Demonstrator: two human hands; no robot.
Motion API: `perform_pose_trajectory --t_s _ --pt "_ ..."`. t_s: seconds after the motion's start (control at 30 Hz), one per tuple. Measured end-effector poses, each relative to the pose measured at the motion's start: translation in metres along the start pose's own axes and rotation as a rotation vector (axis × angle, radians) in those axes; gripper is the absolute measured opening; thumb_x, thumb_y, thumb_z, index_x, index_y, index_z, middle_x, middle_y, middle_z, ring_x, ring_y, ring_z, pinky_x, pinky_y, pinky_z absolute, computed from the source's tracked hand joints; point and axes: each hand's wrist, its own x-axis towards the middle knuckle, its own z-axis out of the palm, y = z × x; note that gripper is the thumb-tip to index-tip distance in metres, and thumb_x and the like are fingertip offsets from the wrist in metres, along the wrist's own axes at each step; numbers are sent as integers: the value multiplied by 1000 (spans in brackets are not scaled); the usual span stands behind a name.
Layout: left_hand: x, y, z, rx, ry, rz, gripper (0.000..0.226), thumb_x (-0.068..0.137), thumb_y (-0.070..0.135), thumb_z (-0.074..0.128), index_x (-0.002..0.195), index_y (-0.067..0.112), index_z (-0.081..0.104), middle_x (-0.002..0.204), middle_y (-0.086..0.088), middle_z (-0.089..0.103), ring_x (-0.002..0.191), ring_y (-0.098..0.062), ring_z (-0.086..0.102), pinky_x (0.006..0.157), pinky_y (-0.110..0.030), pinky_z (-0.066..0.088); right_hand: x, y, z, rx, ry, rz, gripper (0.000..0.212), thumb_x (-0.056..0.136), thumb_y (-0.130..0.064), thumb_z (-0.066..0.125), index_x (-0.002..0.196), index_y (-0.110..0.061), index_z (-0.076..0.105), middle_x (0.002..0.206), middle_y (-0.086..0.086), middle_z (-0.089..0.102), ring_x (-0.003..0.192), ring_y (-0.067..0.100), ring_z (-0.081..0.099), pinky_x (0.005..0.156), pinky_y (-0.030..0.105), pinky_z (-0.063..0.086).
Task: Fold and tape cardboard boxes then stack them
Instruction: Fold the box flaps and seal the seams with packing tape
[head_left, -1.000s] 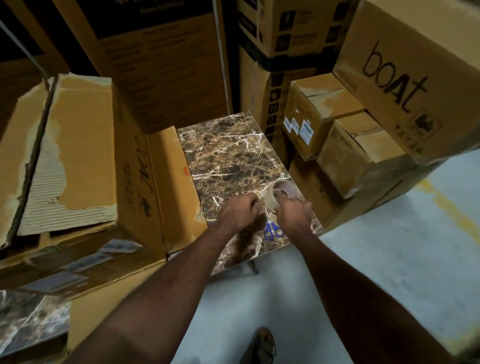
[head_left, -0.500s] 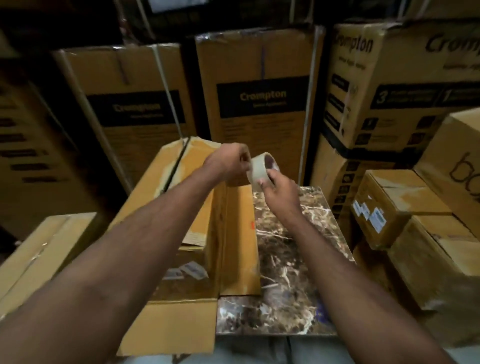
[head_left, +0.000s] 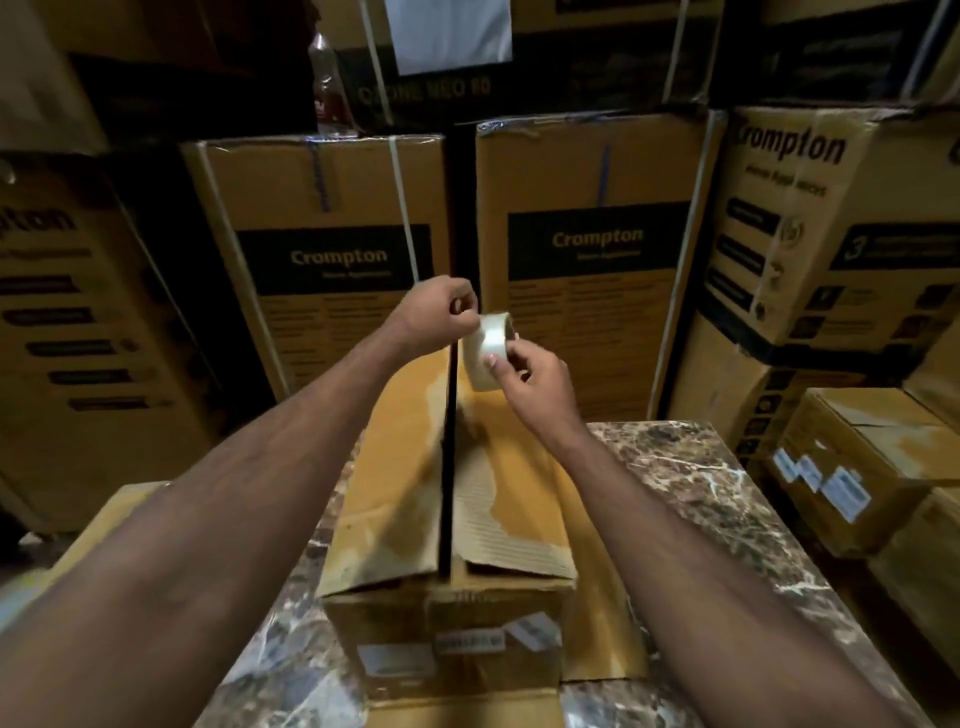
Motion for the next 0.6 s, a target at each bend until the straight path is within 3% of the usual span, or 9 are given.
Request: perform_pose_trajectory --t_s 0.13,0.2,0.37,0.5,0.6 --pt "23 -66 -14 -280 -48 -12 14 95 19 60 92 6 65 82 -1 60 73 -14 54 65 -31 45 29 -3 36 -189 -137 31 52 81 -55 66 115 -16 71 113 0 67 110 18 54 88 36 47" --pt "33 -91 -15 -370 -81 -16 19 97 19 59 96 0 64 83 -4 60 74 -15 54 66 -31 45 43 1 50 -240 -163 79 54 77 -53 70 120 -19 68 117 -3 66 112 21 56 93 41 50" --pt "58 -134 -7 -492 -82 -22 19 98 20 57 99 2 64 89 -5 61 80 -16 55 71 -33 46 63 0 91 -232 -92 131 43 89 -34 74 127 -15 63 115 -2 67 104 16 63 84 33 54" --pt "74 -146 8 -505 -72 -23 13 96 17 56 94 7 63 84 -1 58 74 -13 52 66 -31 43 68 2 106 -217 -46 166 37 91 -30 74 124 -15 64 105 -6 68 93 9 62 70 15 47" --pt "91 -159 16 -511 -75 -53 16 96 20 55 97 6 62 86 -4 60 76 -16 54 67 -33 45 80 2 110 -203 -46 175 40 92 -30 72 128 -15 62 110 -5 68 97 8 63 76 22 51"
